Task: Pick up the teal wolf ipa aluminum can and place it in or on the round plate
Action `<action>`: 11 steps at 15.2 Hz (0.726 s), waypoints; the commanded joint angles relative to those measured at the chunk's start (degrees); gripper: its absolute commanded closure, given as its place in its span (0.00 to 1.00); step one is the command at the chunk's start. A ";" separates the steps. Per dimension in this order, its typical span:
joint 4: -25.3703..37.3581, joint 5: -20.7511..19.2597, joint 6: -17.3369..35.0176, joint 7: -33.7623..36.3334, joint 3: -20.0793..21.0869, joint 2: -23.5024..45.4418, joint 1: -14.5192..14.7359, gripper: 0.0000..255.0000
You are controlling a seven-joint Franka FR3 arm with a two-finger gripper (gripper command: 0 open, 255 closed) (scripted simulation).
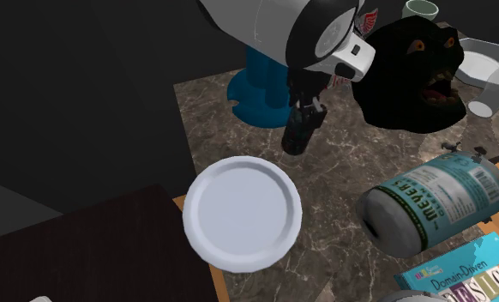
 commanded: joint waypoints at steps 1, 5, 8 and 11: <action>0.19 0.39 -1.19 -0.28 0.23 -1.02 -0.22 1.00; 0.78 1.11 -3.58 -0.71 0.65 -2.88 -0.53 1.00; 1.36 1.63 -5.42 -1.01 0.92 -4.19 -0.73 1.00; -1.32 2.54 -5.58 -1.64 1.30 -7.14 -1.43 1.00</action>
